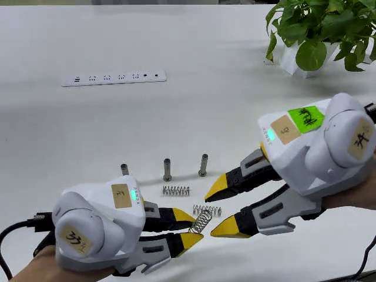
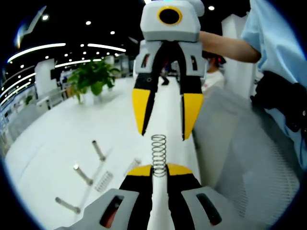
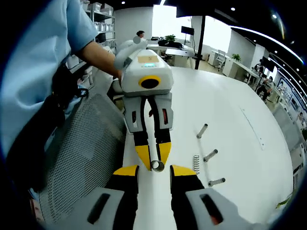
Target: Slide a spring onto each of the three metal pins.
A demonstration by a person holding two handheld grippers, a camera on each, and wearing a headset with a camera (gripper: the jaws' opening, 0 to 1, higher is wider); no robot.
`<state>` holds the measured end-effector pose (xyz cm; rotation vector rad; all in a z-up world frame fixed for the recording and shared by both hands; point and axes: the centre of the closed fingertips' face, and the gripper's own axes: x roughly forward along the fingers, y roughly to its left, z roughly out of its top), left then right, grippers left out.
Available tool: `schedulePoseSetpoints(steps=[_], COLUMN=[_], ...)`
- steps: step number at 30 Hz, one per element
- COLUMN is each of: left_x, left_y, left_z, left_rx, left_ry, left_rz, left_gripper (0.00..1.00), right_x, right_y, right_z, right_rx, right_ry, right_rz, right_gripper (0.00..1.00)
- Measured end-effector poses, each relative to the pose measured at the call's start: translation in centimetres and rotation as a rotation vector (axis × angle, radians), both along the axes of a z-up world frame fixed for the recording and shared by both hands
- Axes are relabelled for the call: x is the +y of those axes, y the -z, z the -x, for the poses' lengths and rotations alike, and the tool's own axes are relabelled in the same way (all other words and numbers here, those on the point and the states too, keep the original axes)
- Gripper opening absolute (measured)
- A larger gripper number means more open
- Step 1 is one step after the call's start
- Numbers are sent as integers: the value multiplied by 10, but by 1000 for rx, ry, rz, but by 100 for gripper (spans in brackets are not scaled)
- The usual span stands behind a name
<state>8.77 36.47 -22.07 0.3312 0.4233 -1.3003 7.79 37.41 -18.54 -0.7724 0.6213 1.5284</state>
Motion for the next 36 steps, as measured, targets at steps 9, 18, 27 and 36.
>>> schedulePoseSetpoints(steps=[9, 18, 27, 36], left_x=[-4, -6, -7, -7], left_y=[1, -2, -2, 0], left_z=[3, 3, 3, 5], left_rx=[1, -4, -2, 2], left_ry=[26, 30, 27, 36], left_rz=[-12, -5, -1, -7], left_gripper=[9, 9, 9, 9], right_x=[8, 7, 5, 4], right_y=[12, 22, 24, 26], right_z=[0, -2, 0, 2], right_rx=[4, 8, 19, 33], right_ry=[-60, -81, -81, -78], right_rz=[54, 97, 105, 114], right_gripper=[21, 16, 13, 13])
